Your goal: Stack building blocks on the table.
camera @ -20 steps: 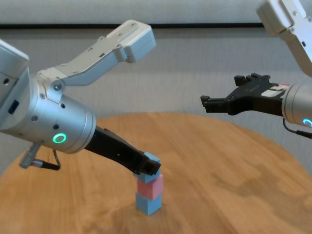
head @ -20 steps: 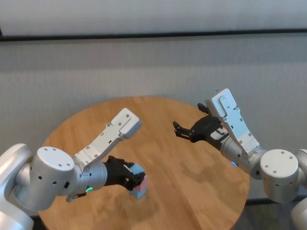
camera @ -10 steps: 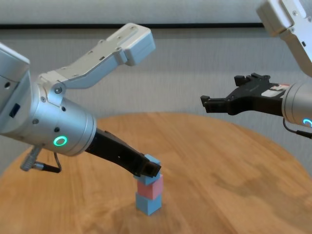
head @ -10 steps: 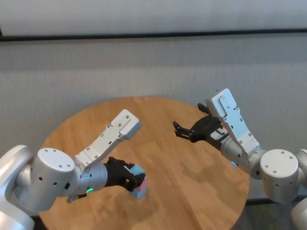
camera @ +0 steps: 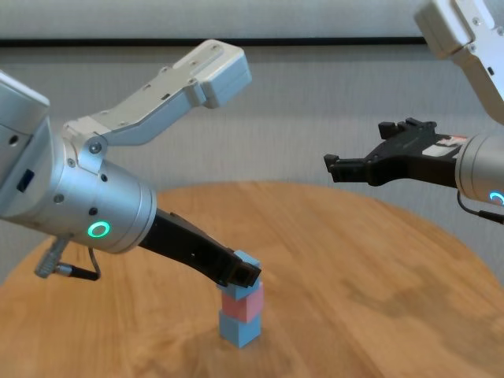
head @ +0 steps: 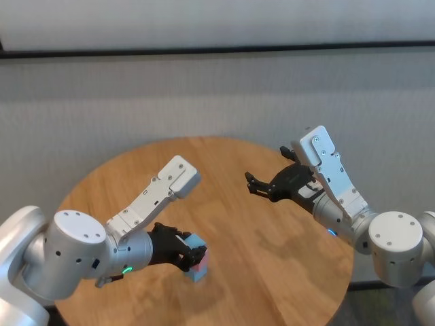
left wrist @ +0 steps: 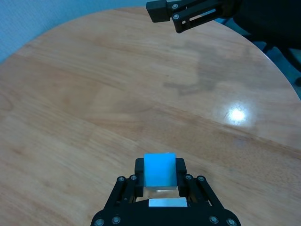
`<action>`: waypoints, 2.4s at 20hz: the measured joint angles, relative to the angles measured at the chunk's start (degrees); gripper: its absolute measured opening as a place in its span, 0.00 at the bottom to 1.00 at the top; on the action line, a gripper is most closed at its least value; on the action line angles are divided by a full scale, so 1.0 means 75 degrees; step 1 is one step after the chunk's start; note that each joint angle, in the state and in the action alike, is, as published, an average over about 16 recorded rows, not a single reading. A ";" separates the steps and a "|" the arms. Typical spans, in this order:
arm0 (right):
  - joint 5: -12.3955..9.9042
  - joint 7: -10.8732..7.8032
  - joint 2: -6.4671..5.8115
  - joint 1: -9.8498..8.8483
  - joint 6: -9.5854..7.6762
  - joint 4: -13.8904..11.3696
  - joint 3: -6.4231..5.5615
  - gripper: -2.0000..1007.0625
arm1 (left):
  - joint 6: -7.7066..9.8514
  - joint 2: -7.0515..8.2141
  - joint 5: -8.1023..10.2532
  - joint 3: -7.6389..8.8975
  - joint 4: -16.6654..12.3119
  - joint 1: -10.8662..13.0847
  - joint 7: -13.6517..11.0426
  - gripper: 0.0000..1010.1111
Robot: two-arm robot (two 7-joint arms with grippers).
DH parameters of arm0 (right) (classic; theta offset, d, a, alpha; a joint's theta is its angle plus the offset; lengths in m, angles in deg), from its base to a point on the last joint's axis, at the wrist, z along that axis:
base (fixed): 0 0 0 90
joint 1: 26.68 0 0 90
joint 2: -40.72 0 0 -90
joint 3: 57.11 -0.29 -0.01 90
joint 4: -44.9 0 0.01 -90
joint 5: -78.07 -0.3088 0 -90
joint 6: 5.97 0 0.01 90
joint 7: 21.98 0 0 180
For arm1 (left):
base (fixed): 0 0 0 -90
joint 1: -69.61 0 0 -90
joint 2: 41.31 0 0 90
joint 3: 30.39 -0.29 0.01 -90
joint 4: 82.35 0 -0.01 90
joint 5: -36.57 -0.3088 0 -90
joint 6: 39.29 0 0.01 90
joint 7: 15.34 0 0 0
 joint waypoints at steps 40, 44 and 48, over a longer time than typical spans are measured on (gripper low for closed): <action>0.0000 0.0000 0.0000 0.0000 0.0000 0.0000 0.0000 0.99 | -0.0710 -0.0077 0.0830 0.0478 -0.0377 0.0303 0.0159 0.99; 0.0000 0.0000 0.0000 0.0000 0.0000 0.0000 0.0000 0.99 | -0.0972 -0.0190 0.1072 0.0796 -0.0564 0.0525 0.0500 0.99; 0.0000 0.0000 0.0000 0.0000 0.0000 0.0000 0.0000 0.99 | -0.1204 -0.0300 0.1211 0.1150 -0.0818 0.0827 0.1012 0.99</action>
